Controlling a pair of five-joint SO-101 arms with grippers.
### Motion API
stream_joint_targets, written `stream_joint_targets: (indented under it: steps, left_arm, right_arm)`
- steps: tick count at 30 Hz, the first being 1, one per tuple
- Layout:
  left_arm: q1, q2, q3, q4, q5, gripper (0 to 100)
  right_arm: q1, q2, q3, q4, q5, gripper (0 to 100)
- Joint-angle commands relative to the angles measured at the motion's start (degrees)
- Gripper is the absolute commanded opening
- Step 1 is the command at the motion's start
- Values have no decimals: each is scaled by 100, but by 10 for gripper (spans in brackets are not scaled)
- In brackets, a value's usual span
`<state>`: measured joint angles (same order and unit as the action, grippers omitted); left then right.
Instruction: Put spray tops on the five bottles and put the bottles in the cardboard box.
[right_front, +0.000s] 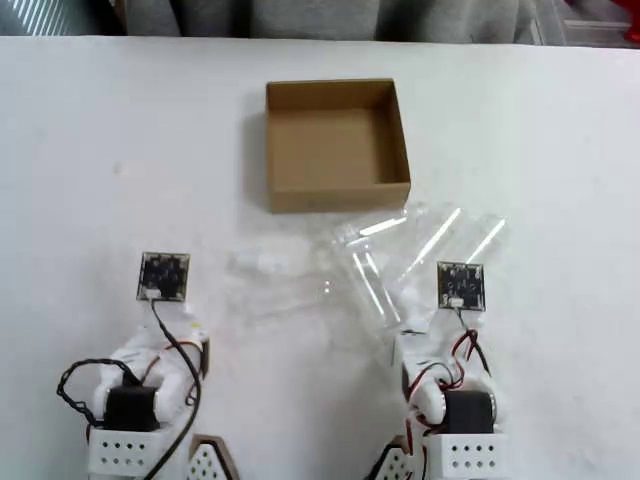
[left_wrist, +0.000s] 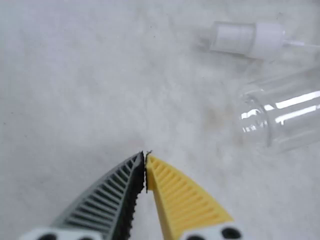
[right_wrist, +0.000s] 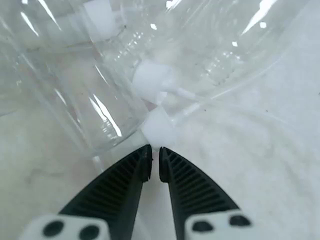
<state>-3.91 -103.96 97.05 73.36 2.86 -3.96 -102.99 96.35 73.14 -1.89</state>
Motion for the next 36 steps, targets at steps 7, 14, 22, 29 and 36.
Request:
stream_joint_targets:
  steps: [7, 14, 22, 29, 36]
  left_arm:
    - [-4, -66, -9, 26, -53, 24]
    - [-31, -66, -62, 0, -44, 27]
    - [-13, -66, -765, -97, -53, 27]
    - [-4, -66, -826, -1451, -53, 28]
    - [286, -66, -862, -2145, -607, 28]
  right_arm:
    - [4, -13, 53, -75, 9, 17]
    - [13, -13, 53, -75, 0, 17]
    - [-4, -13, 53, -75, 18, 17]
    - [-154, -22, 53, -75, 18, 18]
    - [-277, -22, 53, -84, 18, 18]
